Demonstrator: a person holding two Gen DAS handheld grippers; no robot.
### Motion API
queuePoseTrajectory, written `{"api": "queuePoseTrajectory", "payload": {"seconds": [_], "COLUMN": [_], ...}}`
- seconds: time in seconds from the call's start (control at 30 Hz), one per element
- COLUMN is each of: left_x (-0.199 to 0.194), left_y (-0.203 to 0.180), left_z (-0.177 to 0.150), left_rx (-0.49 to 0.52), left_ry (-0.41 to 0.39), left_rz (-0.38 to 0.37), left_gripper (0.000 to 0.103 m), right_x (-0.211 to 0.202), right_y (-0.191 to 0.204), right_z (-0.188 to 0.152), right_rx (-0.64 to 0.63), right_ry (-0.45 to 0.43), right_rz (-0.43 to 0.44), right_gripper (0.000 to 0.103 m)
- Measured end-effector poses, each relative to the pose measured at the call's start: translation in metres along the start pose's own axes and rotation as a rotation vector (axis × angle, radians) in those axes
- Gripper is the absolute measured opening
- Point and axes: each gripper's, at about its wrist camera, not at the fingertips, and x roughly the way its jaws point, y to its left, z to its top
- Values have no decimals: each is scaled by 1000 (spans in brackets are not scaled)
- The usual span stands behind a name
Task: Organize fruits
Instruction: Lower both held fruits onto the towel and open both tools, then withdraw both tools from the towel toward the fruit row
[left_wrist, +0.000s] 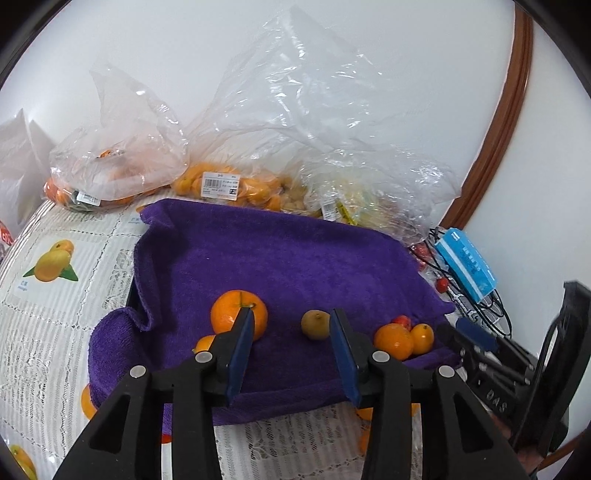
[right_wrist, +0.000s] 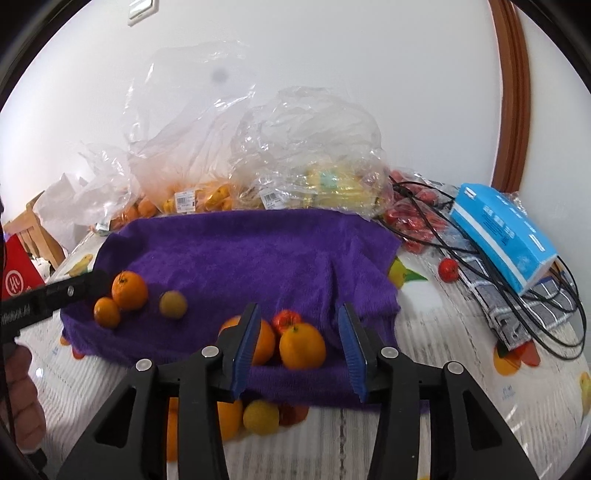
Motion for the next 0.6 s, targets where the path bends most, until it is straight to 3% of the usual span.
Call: {"api": "queuePoseTrajectory", "payload": {"seconds": [0.27,0.6], "left_x": [-2,3], "left_y": [-11,-6], "left_z": [-3,-3], "left_rx": [30,20], "left_ry": [-4,10], "left_rz": [-14,-7], "left_gripper": [41,41], "right_x": [-21,-3], "right_y": [-6,6], "right_z": [-23,-46], "right_rx": [60,34], "right_ry": [27,140], "right_rz": [13,40], "right_gripper": [44,41]}}
